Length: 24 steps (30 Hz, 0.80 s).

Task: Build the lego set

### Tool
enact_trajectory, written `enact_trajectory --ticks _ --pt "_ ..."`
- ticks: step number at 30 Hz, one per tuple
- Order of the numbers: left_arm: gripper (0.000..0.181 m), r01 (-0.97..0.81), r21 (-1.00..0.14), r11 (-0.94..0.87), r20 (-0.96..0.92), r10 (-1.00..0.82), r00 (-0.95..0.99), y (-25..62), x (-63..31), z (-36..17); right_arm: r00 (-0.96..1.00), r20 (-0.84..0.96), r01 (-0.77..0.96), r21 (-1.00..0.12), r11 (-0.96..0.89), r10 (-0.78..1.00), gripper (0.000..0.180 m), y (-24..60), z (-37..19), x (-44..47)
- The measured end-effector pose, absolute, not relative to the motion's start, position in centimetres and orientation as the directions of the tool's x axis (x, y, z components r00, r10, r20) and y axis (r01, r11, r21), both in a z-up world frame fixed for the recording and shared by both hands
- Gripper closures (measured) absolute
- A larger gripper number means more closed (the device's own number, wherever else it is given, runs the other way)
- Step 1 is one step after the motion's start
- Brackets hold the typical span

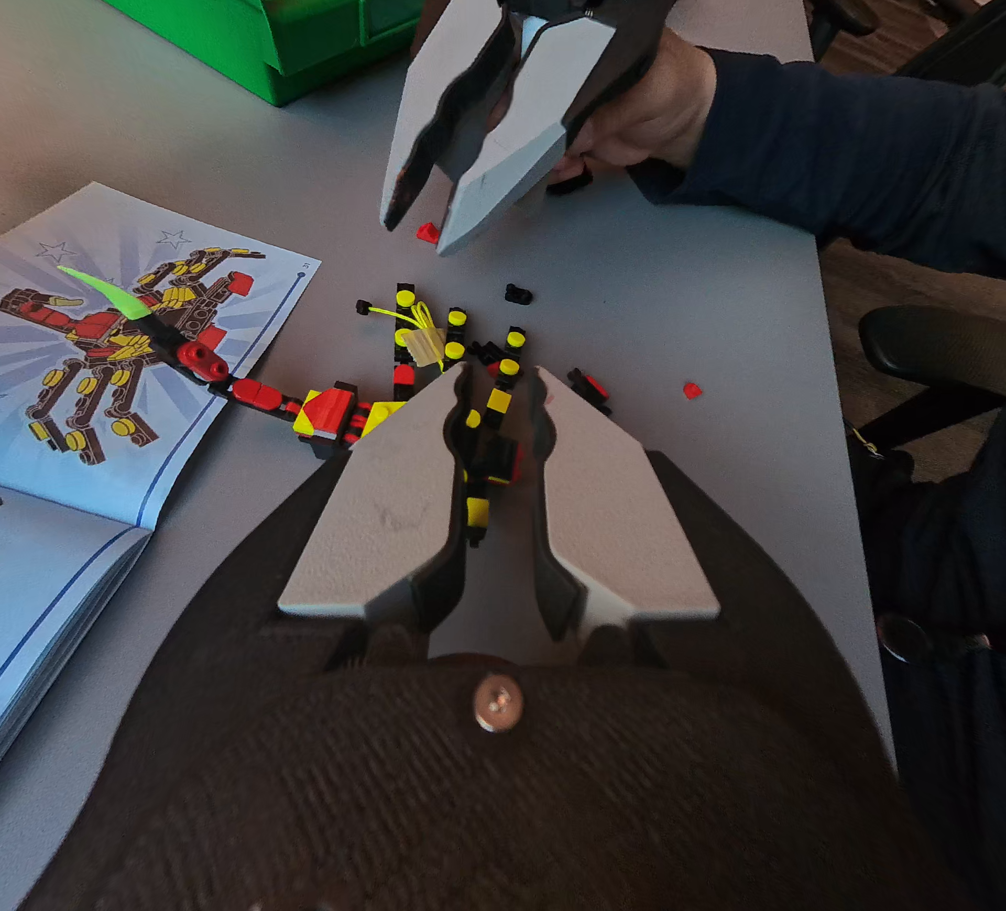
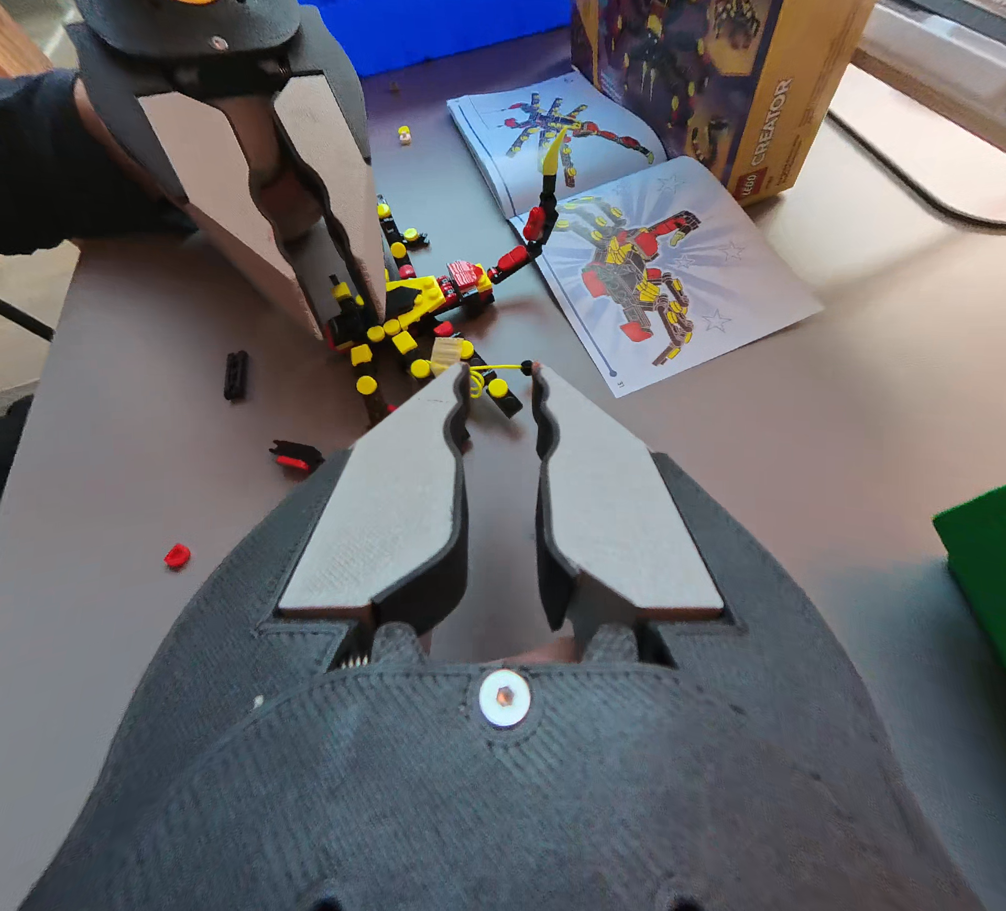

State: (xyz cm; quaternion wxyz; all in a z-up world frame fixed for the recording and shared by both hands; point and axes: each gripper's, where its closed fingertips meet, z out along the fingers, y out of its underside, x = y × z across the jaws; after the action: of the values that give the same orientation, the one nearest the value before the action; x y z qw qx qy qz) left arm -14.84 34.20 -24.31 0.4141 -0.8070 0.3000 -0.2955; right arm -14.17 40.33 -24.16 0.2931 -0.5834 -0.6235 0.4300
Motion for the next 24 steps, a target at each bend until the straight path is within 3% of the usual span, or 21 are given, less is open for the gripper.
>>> enact_trajectory --ticks 11,15,24 --pt "0.165 -0.241 -0.843 -0.480 0.233 -0.730 0.642 34.2 -14.6 -24.4 -0.210 0.138 0.552 -0.801 0.233 0.968 0.169 39.2 -26.3 -15.2" --pt "0.165 -0.239 -0.842 -0.484 0.237 -0.729 0.642 34.2 -14.6 -24.4 -0.217 0.207 0.560 -0.774 0.295 0.954 0.180 39.1 -26.7 -15.4" --pt "0.164 -0.227 -0.843 -0.488 0.246 -0.725 0.644 34.3 -14.8 -24.3 -0.155 0.202 0.492 -0.833 0.253 0.967 0.180 39.8 -25.0 -15.3"
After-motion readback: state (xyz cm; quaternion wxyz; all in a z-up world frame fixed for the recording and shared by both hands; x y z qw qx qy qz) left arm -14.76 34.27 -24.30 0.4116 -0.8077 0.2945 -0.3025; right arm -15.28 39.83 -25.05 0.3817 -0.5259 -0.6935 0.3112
